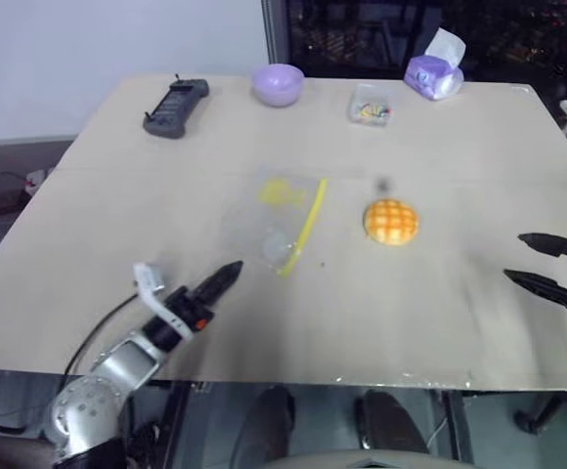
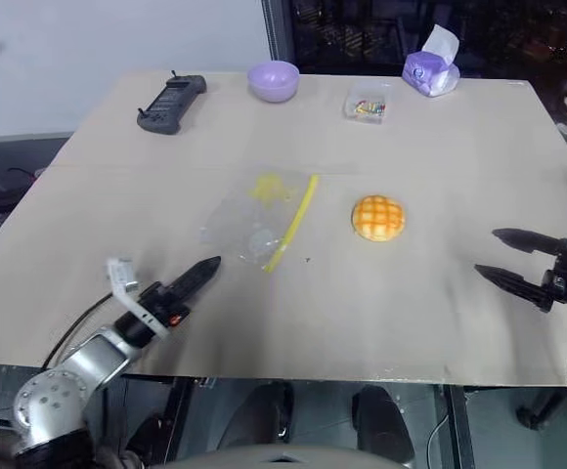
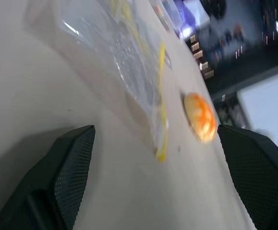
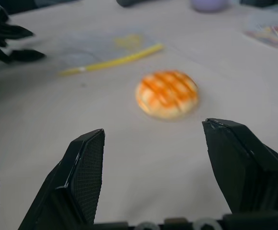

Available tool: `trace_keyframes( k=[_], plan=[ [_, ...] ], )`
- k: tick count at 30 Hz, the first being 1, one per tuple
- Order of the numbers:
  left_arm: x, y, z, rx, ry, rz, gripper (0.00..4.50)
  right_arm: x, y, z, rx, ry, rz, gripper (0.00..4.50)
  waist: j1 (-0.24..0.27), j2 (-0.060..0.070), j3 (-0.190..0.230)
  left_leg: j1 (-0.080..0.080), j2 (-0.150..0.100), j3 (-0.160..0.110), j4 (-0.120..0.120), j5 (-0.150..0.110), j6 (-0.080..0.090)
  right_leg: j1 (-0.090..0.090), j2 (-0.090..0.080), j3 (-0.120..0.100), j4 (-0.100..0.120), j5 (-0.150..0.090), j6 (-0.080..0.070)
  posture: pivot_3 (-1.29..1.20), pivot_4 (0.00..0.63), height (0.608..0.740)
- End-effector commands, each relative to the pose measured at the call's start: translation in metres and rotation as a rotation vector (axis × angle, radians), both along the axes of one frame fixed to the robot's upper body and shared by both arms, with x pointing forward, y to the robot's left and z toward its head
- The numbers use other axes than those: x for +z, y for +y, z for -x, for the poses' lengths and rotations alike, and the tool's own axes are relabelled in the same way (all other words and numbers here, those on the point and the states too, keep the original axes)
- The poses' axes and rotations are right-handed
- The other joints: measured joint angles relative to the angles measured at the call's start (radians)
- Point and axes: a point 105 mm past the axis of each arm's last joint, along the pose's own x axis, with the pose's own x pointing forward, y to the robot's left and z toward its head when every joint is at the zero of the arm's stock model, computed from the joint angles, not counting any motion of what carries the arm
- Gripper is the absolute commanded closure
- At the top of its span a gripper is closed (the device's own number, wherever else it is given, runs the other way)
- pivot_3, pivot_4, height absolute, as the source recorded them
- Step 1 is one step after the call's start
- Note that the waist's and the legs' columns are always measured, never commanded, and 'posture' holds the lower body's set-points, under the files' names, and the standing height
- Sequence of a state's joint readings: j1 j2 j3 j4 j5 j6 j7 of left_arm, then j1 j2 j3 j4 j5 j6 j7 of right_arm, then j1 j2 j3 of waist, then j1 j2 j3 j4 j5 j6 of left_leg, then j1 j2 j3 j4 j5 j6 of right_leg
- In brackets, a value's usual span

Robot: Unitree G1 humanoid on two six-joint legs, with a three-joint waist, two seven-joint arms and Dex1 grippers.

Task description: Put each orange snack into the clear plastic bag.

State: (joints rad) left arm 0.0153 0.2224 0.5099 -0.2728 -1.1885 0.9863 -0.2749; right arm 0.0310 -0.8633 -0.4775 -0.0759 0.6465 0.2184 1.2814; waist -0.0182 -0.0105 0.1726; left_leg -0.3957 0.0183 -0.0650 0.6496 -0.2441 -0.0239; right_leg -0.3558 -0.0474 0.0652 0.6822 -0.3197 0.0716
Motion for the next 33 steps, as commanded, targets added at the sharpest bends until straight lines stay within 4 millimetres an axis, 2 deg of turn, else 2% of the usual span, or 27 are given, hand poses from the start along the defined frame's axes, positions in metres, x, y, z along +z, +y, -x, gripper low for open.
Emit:
trace_keyframes(
  k=[1, 5, 10, 20, 21, 23, 26, 30, 33],
  plan=[
    [-0.013, -0.020, -0.014, -0.004, 0.106, 0.084, 0.10, 0.013, 0.040, 0.009, 0.135, -0.016, -0.056, 0.92, 0.008, 0.001, -0.001, 0.001, 0.000, -0.001, 0.001, 0.000, 0.000, 0.002, 0.000, -0.001, 0.000, 0.000, 0.000, 0.00, 0.150, 0.740],
    [-0.018, -0.032, -0.031, -0.011, 0.160, 0.142, 0.10, 0.022, 0.081, 0.019, 0.259, 0.009, -0.109, 0.92, 0.013, 0.004, -0.003, 0.003, -0.004, -0.008, 0.003, 0.000, 0.000, 0.009, -0.001, -0.006, -0.003, 0.001, 0.002, 0.00, 0.150, 0.740],
    [-0.032, -0.053, -0.040, -0.104, 0.250, 0.145, 0.10, 0.027, 0.113, 0.025, 0.339, 0.020, -0.158, 0.92, 0.023, 0.006, -0.006, 0.004, -0.007, -0.014, 0.003, 0.000, 0.000, 0.012, -0.003, -0.012, -0.004, 0.001, 0.002, 0.00, 0.150, 0.740],
    [-0.045, -0.084, -0.055, -0.228, 0.334, 0.166, 0.10, 0.008, 0.123, 0.021, 0.313, 0.035, -0.150, 0.92, 0.038, 0.010, -0.014, 0.003, -0.011, -0.018, 0.003, 0.000, 0.000, 0.013, -0.006, -0.016, -0.005, 0.001, 0.002, 0.00, 0.150, 0.740],
    [-0.046, -0.086, -0.056, -0.237, 0.339, 0.168, 0.68, 0.007, 0.124, 0.020, 0.312, 0.035, -0.150, 0.92, 0.037, 0.011, -0.015, 0.003, -0.011, -0.019, 0.003, 0.001, 0.001, 0.013, -0.006, -0.017, -0.005, 0.001, 0.002, 0.00, 0.150, 0.740],
    [-0.045, -0.091, -0.058, -0.268, 0.342, 0.176, 1.37, 0.004, 0.125, 0.021, 0.310, 0.038, -0.144, 0.92, 0.035, 0.012, -0.015, 0.003, -0.011, -0.019, 0.003, 0.001, 0.001, 0.014, -0.006, -0.017, -0.005, 0.001, 0.002, 0.00, 0.150, 0.740],
    [-0.047, -0.093, -0.060, -0.287, 0.358, 0.183, 2.69, 0.002, 0.126, 0.021, 0.304, 0.038, -0.144, 0.92, 0.035, 0.012, -0.015, 0.002, -0.011, -0.019, 0.003, 0.001, 0.001, 0.014, -0.006, -0.017, -0.006, 0.001, 0.002, 0.00, 0.150, 0.740],
    [-0.039, -0.097, -0.059, -0.339, 0.360, 0.249, 4.42, 0.000, 0.128, 0.019, 0.291, 0.035, -0.150, 0.92, 0.040, 0.017, -0.021, 0.002, -0.013, -0.021, 0.003, 0.001, 0.001, 0.015, -0.007, -0.020, -0.006, 0.001, 0.002, 0.00, 0.150, 0.740],
    [-0.019, -0.100, -0.059, -0.392, 0.324, 0.349, 4.47, -0.007, 0.132, 0.012, 0.255, 0.023, -0.141, 0.92, 0.033, 0.019, -0.022, 0.005, -0.013, -0.022, 0.003, 0.002, 0.002, 0.017, -0.008, -0.021, -0.006, 0.000, 0.003, 0.00, 0.150, 0.740]
  ],
)
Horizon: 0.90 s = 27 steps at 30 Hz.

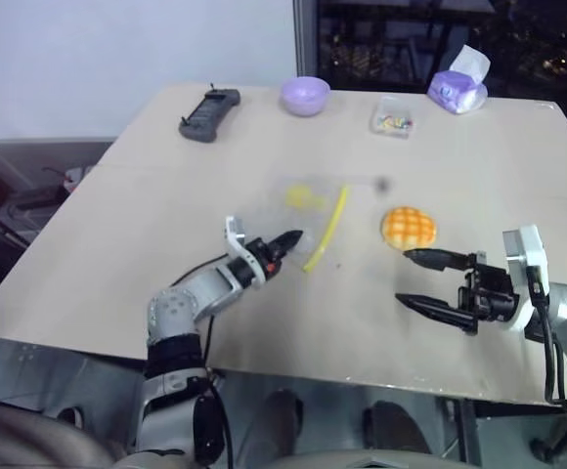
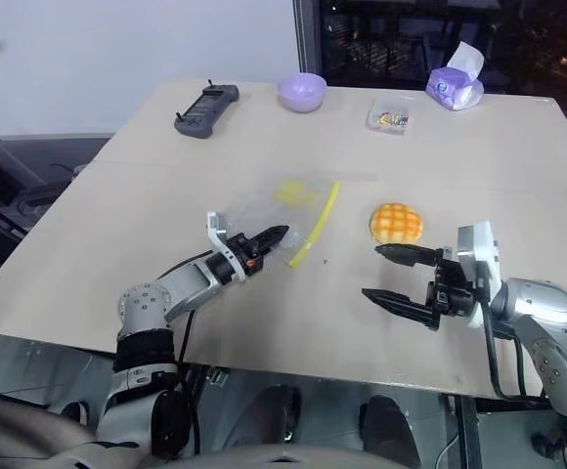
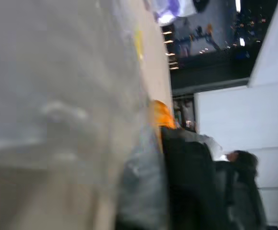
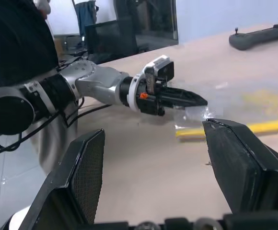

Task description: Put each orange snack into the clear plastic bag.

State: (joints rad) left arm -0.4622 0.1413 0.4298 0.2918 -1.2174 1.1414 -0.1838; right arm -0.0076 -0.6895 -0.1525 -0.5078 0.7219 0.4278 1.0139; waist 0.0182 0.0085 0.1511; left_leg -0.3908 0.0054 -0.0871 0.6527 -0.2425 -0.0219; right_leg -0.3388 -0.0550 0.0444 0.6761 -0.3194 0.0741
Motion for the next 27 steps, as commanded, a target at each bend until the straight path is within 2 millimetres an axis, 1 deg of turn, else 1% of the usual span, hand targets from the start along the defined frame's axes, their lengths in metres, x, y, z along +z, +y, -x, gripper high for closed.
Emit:
trace_keyframes(
  k=[1, 3, 4, 6, 7, 8, 9, 10, 11, 14, 15, 19, 21, 24, 27],
  plan=[
    [-0.011, -0.022, 0.017, -0.131, 0.111, 0.120, 4.47, -0.005, 0.007, -0.014, -0.064, -0.055, 0.031, 0.92, -0.006, 0.000, 0.000, 0.000, 0.000, 0.000, 0.000, 0.000, 0.000, 0.000, 0.000, 0.000, 0.000, 0.000, 0.000, 0.00, 0.150, 0.740],
    [0.002, -0.022, 0.021, -0.163, 0.100, 0.192, 4.47, -0.016, 0.010, -0.038, -0.168, -0.085, 0.096, 0.92, -0.009, -0.001, 0.000, -0.001, 0.000, 0.000, 0.000, 0.000, 0.000, 0.000, 0.000, 0.000, 0.000, 0.000, 0.000, 0.00, 0.150, 0.740],
    [0.008, -0.021, 0.023, -0.180, 0.090, 0.229, 4.47, -0.021, 0.011, -0.049, -0.213, -0.100, 0.121, 0.92, -0.013, -0.004, 0.002, -0.002, 0.000, 0.000, 0.000, 0.000, 0.000, -0.001, 0.000, 0.000, 0.000, 0.000, 0.000, 0.00, 0.150, 0.740],
    [0.016, -0.021, 0.026, -0.200, 0.080, 0.268, 4.47, -0.027, 0.014, -0.062, -0.257, -0.127, 0.150, 0.92, -0.014, -0.006, 0.004, -0.005, 0.000, 0.000, 0.000, 0.000, 0.000, -0.004, 0.000, 0.001, 0.000, 0.000, 0.000, 0.00, 0.150, 0.740],
    [0.020, -0.020, 0.029, -0.214, 0.074, 0.287, 4.47, -0.030, 0.014, -0.077, -0.322, -0.219, 0.213, 0.92, -0.016, -0.007, 0.004, -0.006, 0.000, -0.001, 0.000, 0.000, -0.001, -0.005, 0.000, 0.000, 0.000, 0.000, 0.000, 0.00, 0.150, 0.740],
    [0.023, -0.020, 0.033, -0.232, 0.072, 0.297, 4.47, -0.033, 0.014, -0.096, -0.405, -0.351, 0.310, 0.92, -0.018, -0.008, 0.005, -0.006, 0.000, -0.001, -0.001, 0.001, -0.001, -0.005, 0.000, 0.000, -0.001, 0.000, 0.000, 0.00, 0.150, 0.740],
    [0.024, -0.019, 0.036, -0.241, 0.077, 0.301, 4.47, -0.037, 0.016, -0.108, -0.443, -0.474, 0.400, 0.92, -0.025, -0.009, 0.005, -0.007, 0.001, -0.001, -0.002, 0.002, -0.004, -0.006, 0.000, 0.000, -0.002, 0.000, 0.000, 0.00, 0.150, 0.740],
    [0.024, -0.017, 0.036, -0.233, 0.090, 0.308, 4.47, -0.036, 0.022, -0.115, -0.446, -0.597, 0.451, 0.92, -0.034, -0.009, 0.006, -0.007, 0.001, -0.001, -0.002, 0.003, -0.005, -0.006, 0.000, 0.001, -0.002, 0.000, 0.000, 0.00, 0.150, 0.740],
    [0.024, -0.015, 0.037, -0.224, 0.103, 0.311, 4.47, -0.034, 0.026, -0.119, -0.456, -0.676, 0.458, 0.92, -0.034, -0.009, 0.006, -0.006, 0.001, -0.002, -0.003, 0.003, -0.005, -0.008, 0.000, 0.003, -0.002, 0.000, 0.000, 0.00, 0.150, 0.740],
    [0.023, -0.012, 0.040, -0.215, 0.130, 0.303, 4.47, -0.025, 0.032, -0.132, -0.521, -0.834, 0.450, 0.92, -0.036, -0.010, 0.007, -0.006, 0.001, -0.001, -0.004, 0.003, -0.006, -0.009, 0.000, 0.005, -0.002, 0.000, 0.000, 0.00, 0.150, 0.740],
    [0.021, -0.011, 0.042, -0.213, 0.142, 0.293, 4.47, -0.019, 0.035, -0.135, -0.543, -0.882, 0.431, 0.92, -0.037, -0.010, 0.007, -0.006, 0.001, -0.001, -0.005, 0.003, -0.006, -0.009, 0.000, 0.005, -0.002, 0.000, 0.000, 0.00, 0.150, 0.740],
    [0.014, -0.010, 0.047, -0.208, 0.174, 0.259, 4.47, -0.009, 0.043, -0.140, -0.556, -0.980, 0.404, 0.92, -0.037, -0.011, 0.007, -0.006, 0.001, 0.001, -0.005, 0.003, -0.006, -0.010, 0.000, 0.008, -0.003, 0.000, 0.000, 0.00, 0.150, 0.740],
    [0.012, -0.009, 0.048, -0.205, 0.178, 0.250, 4.47, -0.008, 0.042, -0.143, -0.547, -1.036, 0.433, 0.92, -0.037, -0.011, 0.007, -0.006, 0.001, 0.001, -0.005, 0.003, -0.006, -0.010, 0.000, 0.008, -0.003, 0.000, 0.000, 0.00, 0.150, 0.740],
    [0.011, -0.007, 0.048, -0.202, 0.182, 0.243, 4.47, -0.011, 0.038, -0.145, -0.537, -1.061, 0.456, 0.92, -0.038, -0.011, 0.007, -0.006, 0.001, 0.001, -0.005, 0.003, -0.006, -0.010, 0.001, 0.007, -0.003, 0.000, 0.000, 0.00, 0.150, 0.740],
    [0.009, -0.006, 0.049, -0.215, 0.188, 0.228, 4.47, -0.023, 0.039, -0.142, -0.446, -1.097, 0.533, 0.92, -0.044, -0.011, 0.007, -0.006, 0.001, 0.001, -0.005, 0.003, -0.006, -0.010, 0.001, 0.008, -0.003, 0.000, 0.000, 0.00, 0.150, 0.740]
  ],
)
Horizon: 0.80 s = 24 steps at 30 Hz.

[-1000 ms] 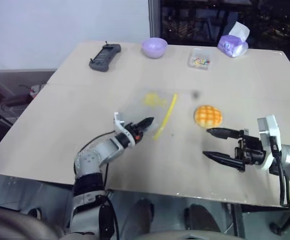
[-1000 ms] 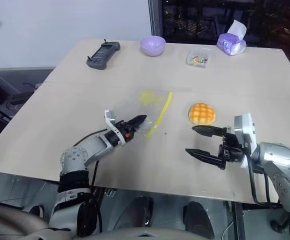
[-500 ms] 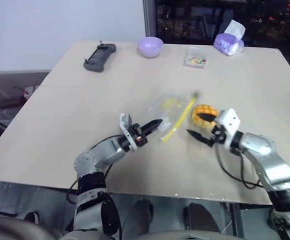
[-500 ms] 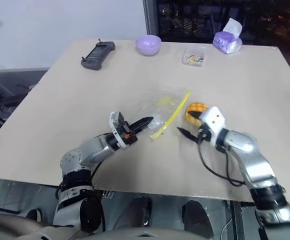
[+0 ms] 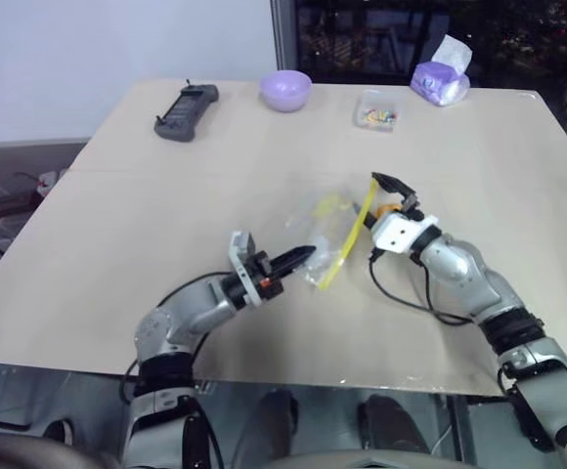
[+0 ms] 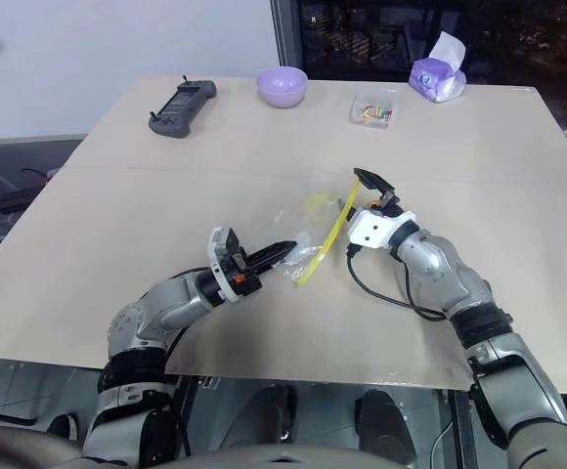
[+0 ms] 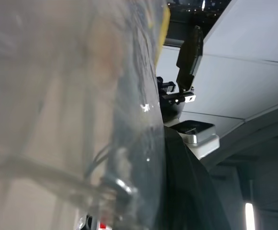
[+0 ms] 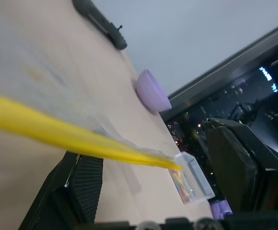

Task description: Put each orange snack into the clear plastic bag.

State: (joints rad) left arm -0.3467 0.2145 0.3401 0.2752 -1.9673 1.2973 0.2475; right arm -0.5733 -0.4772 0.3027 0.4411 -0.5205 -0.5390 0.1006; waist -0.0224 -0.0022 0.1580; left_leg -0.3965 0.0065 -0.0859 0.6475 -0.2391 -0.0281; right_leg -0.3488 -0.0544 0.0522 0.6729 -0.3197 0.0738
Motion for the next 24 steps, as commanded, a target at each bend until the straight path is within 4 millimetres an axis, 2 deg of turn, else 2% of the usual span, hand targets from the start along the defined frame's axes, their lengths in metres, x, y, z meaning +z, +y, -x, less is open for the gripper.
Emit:
trace_keyframes(
  k=[1, 2, 7, 8, 14, 16, 17, 18, 19, 21, 24],
  plan=[
    [-0.012, 0.005, 0.004, -0.008, 0.043, -0.026, 4.50, -0.001, 0.004, 0.005, 0.072, -0.058, 0.118, 1.48, -0.006, 0.000, 0.000, 0.000, 0.000, 0.000, 0.000, 0.000, 0.000, 0.000, 0.000, 0.000, 0.000, 0.000, 0.000, 0.00, 0.150, 0.740],
    [-0.013, 0.005, 0.005, -0.017, 0.045, -0.036, 4.50, -0.003, 0.006, 0.007, 0.088, -0.064, 0.148, 1.72, -0.011, 0.000, 0.000, 0.000, 0.000, 0.000, 0.000, 0.000, 0.000, 0.000, 0.000, 0.000, 0.000, 0.000, 0.000, 0.00, 0.150, 0.740],
    [-0.020, 0.009, 0.006, -0.036, 0.069, -0.077, 4.50, -0.014, 0.010, 0.010, 0.131, -0.057, 0.206, 4.19, -0.022, 0.000, 0.000, 0.002, 0.000, 0.000, 0.000, 0.000, 0.000, 0.000, 0.001, 0.001, 0.001, 0.000, 0.000, 0.00, 0.150, 0.740],
    [-0.020, 0.010, 0.006, -0.039, 0.071, -0.082, 4.50, -0.015, 0.010, 0.010, 0.132, -0.056, 0.204, 4.48, -0.022, 0.000, 0.000, 0.002, 0.000, 0.000, 0.000, 0.000, 0.000, 0.000, 0.001, 0.001, 0.002, 0.000, 0.000, 0.00, 0.150, 0.740],
    [-0.026, 0.013, 0.012, -0.073, -0.011, -0.244, 4.50, -0.019, 0.010, 0.010, 0.129, -0.030, 0.192, 4.48, -0.024, 0.000, 0.000, 0.002, 0.000, 0.000, 0.000, 0.000, 0.000, 0.000, 0.001, 0.001, 0.003, 0.000, 0.000, 0.00, 0.150, 0.740],
    [-0.033, 0.021, 0.005, -0.020, -0.058, -0.349, 4.50, -0.021, 0.012, 0.012, 0.131, -0.013, 0.179, 4.48, -0.024, 0.000, 0.000, 0.002, 0.000, 0.000, 0.000, 0.000, 0.000, 0.000, 0.001, 0.001, 0.002, 0.000, 0.000, 0.00, 0.150, 0.740],
    [-0.034, 0.026, 0.004, -0.001, -0.084, -0.368, 3.98, -0.022, 0.011, 0.011, 0.118, -0.001, 0.176, 4.50, -0.024, 0.000, 0.000, 0.002, 0.000, 0.001, 0.000, 0.000, 0.000, 0.000, 0.001, 0.001, 0.002, 0.000, 0.000, 0.00, 0.150, 0.740],
    [-0.035, 0.030, 0.003, 0.013, -0.098, -0.382, 3.91, -0.023, 0.010, 0.010, 0.101, 0.015, 0.168, 4.50, -0.024, 0.000, 0.000, 0.002, 0.000, 0.001, 0.000, 0.000, 0.000, 0.000, 0.001, 0.001, 0.002, 0.000, 0.000, 0.00, 0.150, 0.740],
    [-0.034, 0.038, 0.002, 0.029, -0.168, -0.447, 3.25, -0.023, 0.009, 0.008, 0.078, 0.032, 0.149, 4.50, -0.024, 0.000, 0.000, 0.002, 0.000, 0.001, -0.001, 0.000, 0.000, 0.000, 0.001, 0.001, 0.003, 0.000, 0.000, 0.00, 0.150, 0.740],
    [-0.028, 0.051, 0.010, -0.004, -0.337, -0.560, 3.25, -0.021, 0.008, 0.004, 0.042, 0.061, 0.136, 4.50, -0.032, -0.001, 0.001, 0.002, 0.002, 0.002, -0.001, 0.000, 0.000, 0.000, 0.002, 0.001, 0.003, 0.000, -0.001, 0.00, 0.150, 0.740],
    [-0.016, 0.076, 0.034, -0.130, -0.626, -0.682, 3.25, -0.015, 0.009, -0.001, -0.010, 0.094, 0.127, 4.50, -0.045, -0.002, 0.003, 0.002, 0.002, 0.005, -0.007, 0.001, -0.002, -0.004, 0.003, 0.003, 0.003, -0.001, -0.002, 0.00, 0.150, 0.740]
  ],
)
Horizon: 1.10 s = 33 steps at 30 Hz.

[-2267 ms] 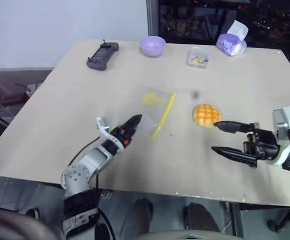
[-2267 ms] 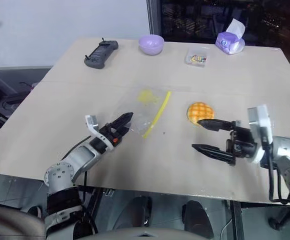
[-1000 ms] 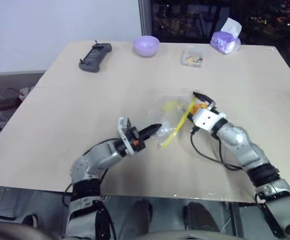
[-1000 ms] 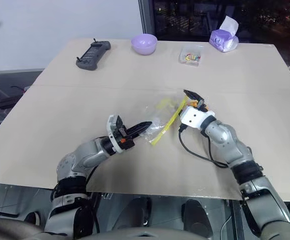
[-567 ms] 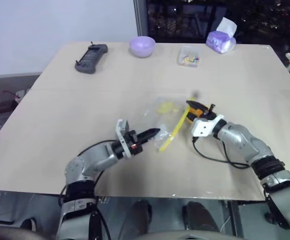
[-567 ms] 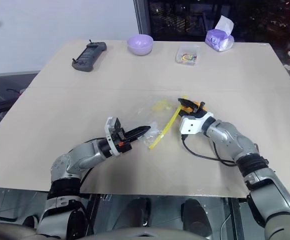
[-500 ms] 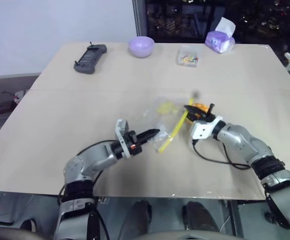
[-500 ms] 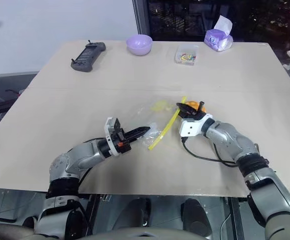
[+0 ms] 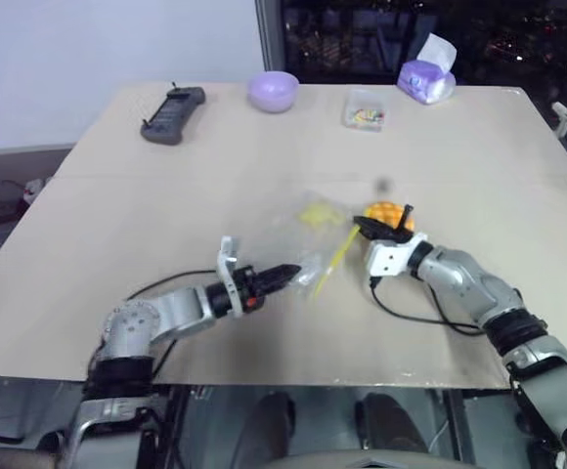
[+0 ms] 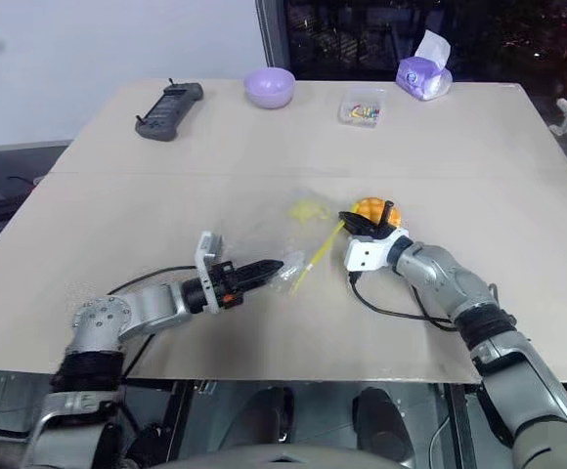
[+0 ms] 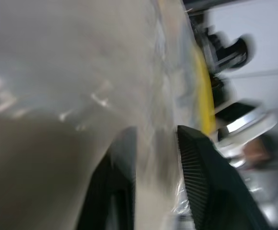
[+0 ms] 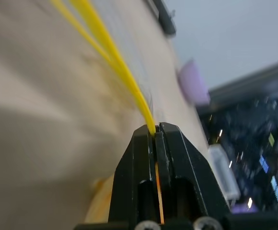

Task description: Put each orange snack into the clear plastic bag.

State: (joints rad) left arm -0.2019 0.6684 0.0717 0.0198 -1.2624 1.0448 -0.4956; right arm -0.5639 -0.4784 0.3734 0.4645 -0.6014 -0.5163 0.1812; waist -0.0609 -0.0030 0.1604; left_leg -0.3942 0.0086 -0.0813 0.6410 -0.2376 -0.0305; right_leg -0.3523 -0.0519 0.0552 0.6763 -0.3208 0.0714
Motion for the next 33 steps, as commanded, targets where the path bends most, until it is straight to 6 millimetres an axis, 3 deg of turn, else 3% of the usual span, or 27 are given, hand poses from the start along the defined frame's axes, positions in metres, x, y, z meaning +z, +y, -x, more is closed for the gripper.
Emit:
trace_keyframes(
  k=[1, 3, 6, 12, 16, 21, 24, 30, 33],
  plan=[
    [0.016, 0.021, 0.023, -0.199, -0.274, -0.132, 3.25, 0.022, 0.000, -0.007, -0.065, -0.004, -0.047, 4.50, -0.006, -0.001, 0.002, -0.001, 0.000, 0.002, -0.004, 0.001, -0.001, -0.003, 0.000, 0.002, 0.000, 0.000, -0.001, 0.00, 0.150, 0.740],
    [0.031, 0.033, 0.030, -0.257, -0.367, -0.123, 3.25, 0.025, 0.005, -0.008, -0.073, -0.006, -0.033, 4.50, 0.001, -0.001, 0.003, -0.004, 0.000, 0.004, -0.007, 0.001, -0.002, -0.009, 0.000, 0.003, 0.001, -0.001, -0.002, 0.00, 0.150, 0.740],
    [0.055, 0.047, 0.026, -0.275, -0.536, -0.158, 3.25, 0.021, 0.019, -0.015, -0.107, 0.028, 0.008, 4.50, 0.014, -0.003, 0.007, -0.006, 0.001, 0.004, -0.008, 0.001, -0.002, -0.011, 0.000, 0.001, 0.000, -0.002, -0.004, 0.00, 0.150, 0.740],
    [0.052, 0.021, -0.002, -0.255, -0.778, -0.373, 3.25, 0.017, 0.059, -0.028, -0.184, 0.151, -0.034, 4.50, 0.017, -0.006, 0.010, -0.006, 0.001, 0.004, -0.008, -0.001, 0.002, -0.011, 0.000, 0.001, 0.001, -0.002, -0.004, 0.00, 0.150, 0.740],
    [0.054, 0.008, -0.013, -0.220, -0.880, -0.436, 3.25, 0.012, 0.068, -0.036, -0.256, 0.163, -0.006, 4.50, 0.017, -0.006, 0.010, -0.007, 0.002, 0.004, -0.008, 0.001, -0.002, -0.013, 0.000, 0.002, 0.001, -0.002, -0.004, 0.00, 0.150, 0.740],
    [0.036, 0.003, -0.025, -0.261, -1.031, -0.696, 3.25, 0.011, 0.068, -0.044, -0.304, 0.154, -0.008, 4.50, 0.015, -0.006, 0.010, -0.006, 0.002, 0.004, -0.008, -0.001, 0.001, -0.013, 0.000, 0.002, 0.003, -0.002, -0.004, 0.00, 0.150, 0.740],
    [0.048, -0.002, -0.029, -0.221, -1.169, -0.754, 3.25, 0.006, 0.062, -0.045, -0.328, 0.167, -0.012, 4.50, 0.016, -0.006, 0.010, -0.006, 0.002, 0.004, -0.008, -0.001, 0.002, -0.013, 0.000, 0.002, 0.003, -0.002, -0.004, 0.00, 0.150, 0.740],
    [0.048, -0.009, -0.038, -0.160, -1.330, -0.902, 3.25, 0.002, 0.061, -0.048, -0.351, 0.178, -0.029, 4.50, 0.017, -0.006, 0.010, -0.005, 0.002, 0.004, -0.007, -0.001, 0.002, -0.012, 0.000, 0.002, 0.004, -0.002, -0.003, 0.00, 0.150, 0.740],
    [0.063, -0.018, -0.043, -0.055, -1.392, -0.871, 3.25, 0.001, 0.062, -0.048, -0.352, 0.182, -0.034, 4.50, 0.017, -0.007, 0.010, -0.004, 0.002, 0.004, -0.007, -0.001, 0.003, -0.012, 0.000, 0.001, 0.006, -0.001, -0.003, 0.00, 0.150, 0.740]
  ],
)
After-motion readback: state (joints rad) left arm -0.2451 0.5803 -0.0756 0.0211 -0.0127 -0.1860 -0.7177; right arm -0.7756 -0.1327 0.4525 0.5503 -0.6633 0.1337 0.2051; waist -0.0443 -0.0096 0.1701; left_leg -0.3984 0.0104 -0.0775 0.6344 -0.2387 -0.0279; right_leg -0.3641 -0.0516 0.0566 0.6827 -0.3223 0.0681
